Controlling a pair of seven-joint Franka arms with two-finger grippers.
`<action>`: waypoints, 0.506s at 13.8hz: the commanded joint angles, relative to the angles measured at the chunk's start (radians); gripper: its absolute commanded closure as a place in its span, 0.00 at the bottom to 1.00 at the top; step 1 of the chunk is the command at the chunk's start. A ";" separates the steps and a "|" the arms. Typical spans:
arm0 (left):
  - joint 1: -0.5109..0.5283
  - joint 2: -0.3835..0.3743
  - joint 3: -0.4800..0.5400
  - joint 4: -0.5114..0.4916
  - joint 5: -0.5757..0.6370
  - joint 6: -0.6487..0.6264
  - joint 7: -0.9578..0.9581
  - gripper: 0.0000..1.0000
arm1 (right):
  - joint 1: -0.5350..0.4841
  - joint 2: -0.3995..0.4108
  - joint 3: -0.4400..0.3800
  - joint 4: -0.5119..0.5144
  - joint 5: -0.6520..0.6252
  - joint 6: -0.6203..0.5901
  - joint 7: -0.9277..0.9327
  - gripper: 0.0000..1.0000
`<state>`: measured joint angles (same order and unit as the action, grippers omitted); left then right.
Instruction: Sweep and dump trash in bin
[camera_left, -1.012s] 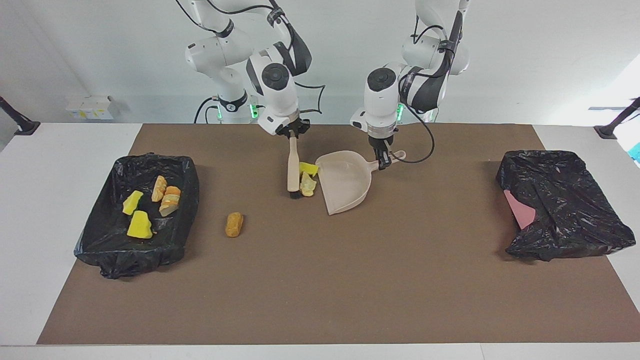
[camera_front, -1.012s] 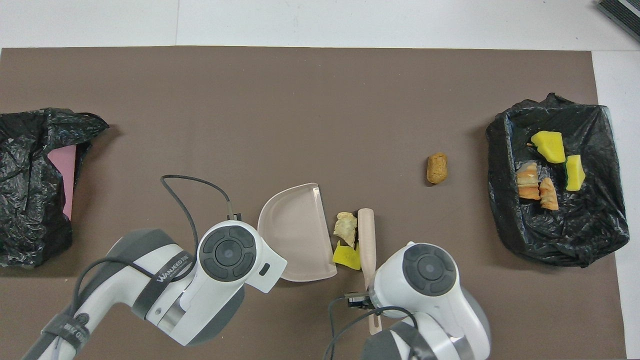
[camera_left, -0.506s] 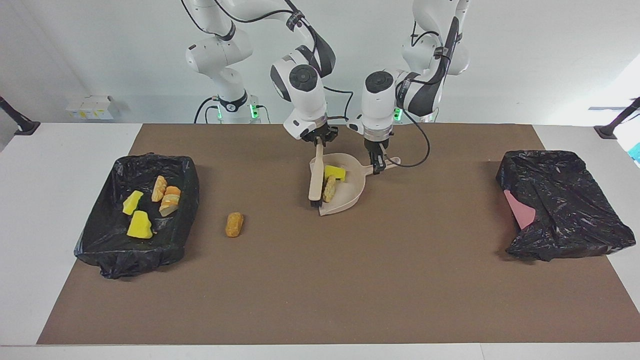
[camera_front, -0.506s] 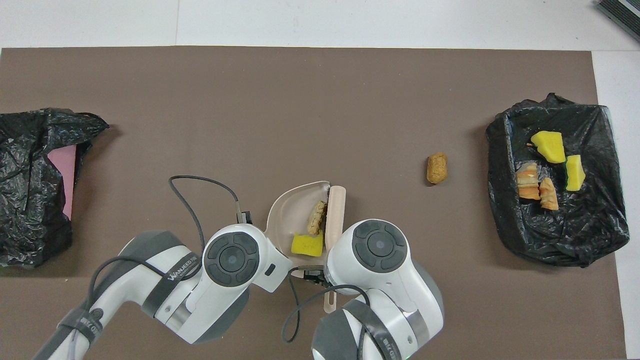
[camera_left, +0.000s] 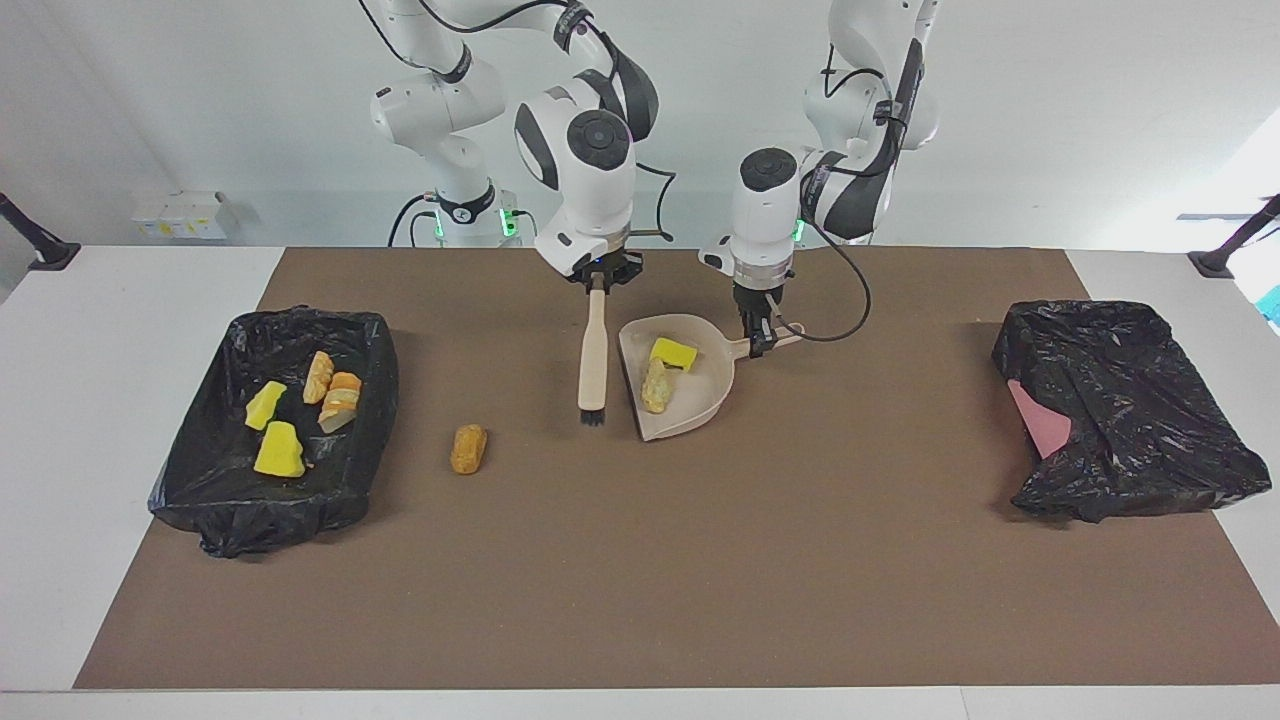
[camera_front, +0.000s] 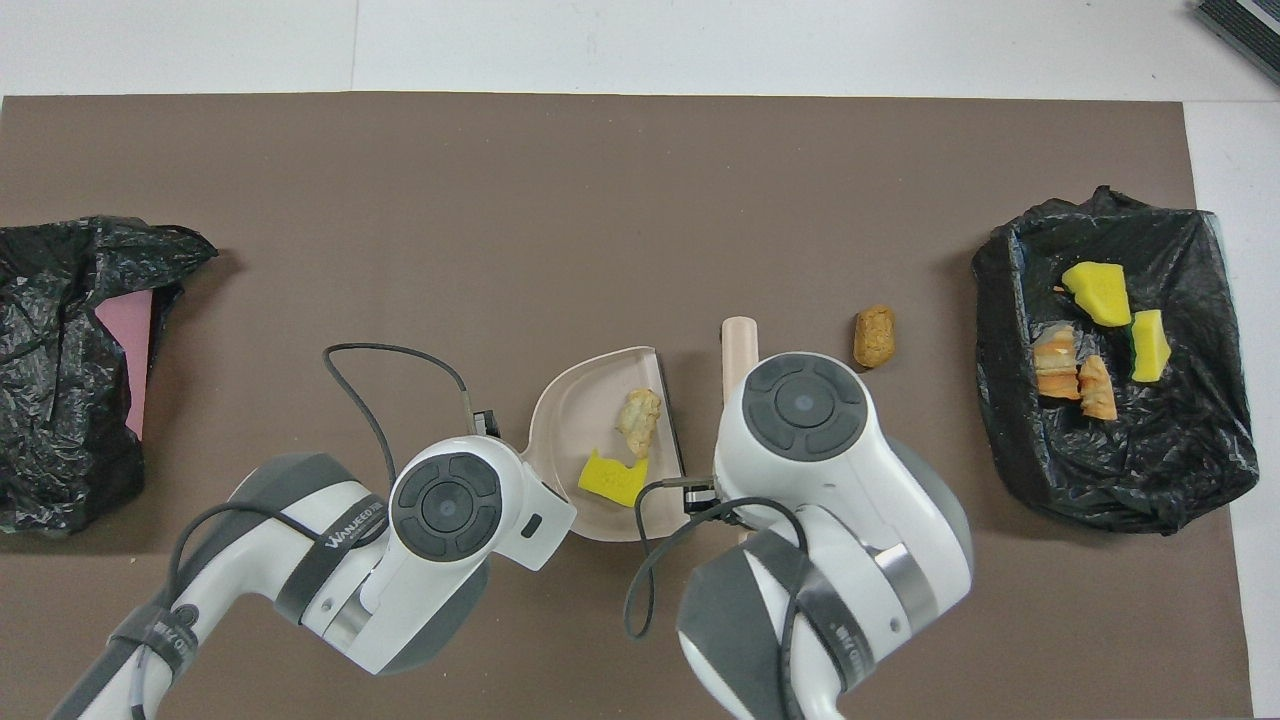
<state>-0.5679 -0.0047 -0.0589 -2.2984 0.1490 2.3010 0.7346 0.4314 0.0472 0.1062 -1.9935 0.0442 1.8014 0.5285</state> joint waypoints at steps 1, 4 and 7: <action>0.010 0.005 0.002 0.000 0.015 0.017 -0.010 1.00 | -0.081 0.046 0.007 0.059 -0.126 -0.048 -0.085 1.00; 0.007 0.020 0.002 0.036 0.014 -0.020 -0.029 1.00 | -0.164 0.115 0.006 0.171 -0.251 -0.137 -0.237 1.00; -0.006 0.022 0.002 0.065 0.014 -0.104 -0.076 1.00 | -0.258 0.141 0.006 0.185 -0.399 -0.125 -0.419 1.00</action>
<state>-0.5679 0.0054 -0.0578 -2.2702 0.1489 2.2530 0.6927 0.2250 0.1537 0.0992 -1.8494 -0.2770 1.6955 0.2111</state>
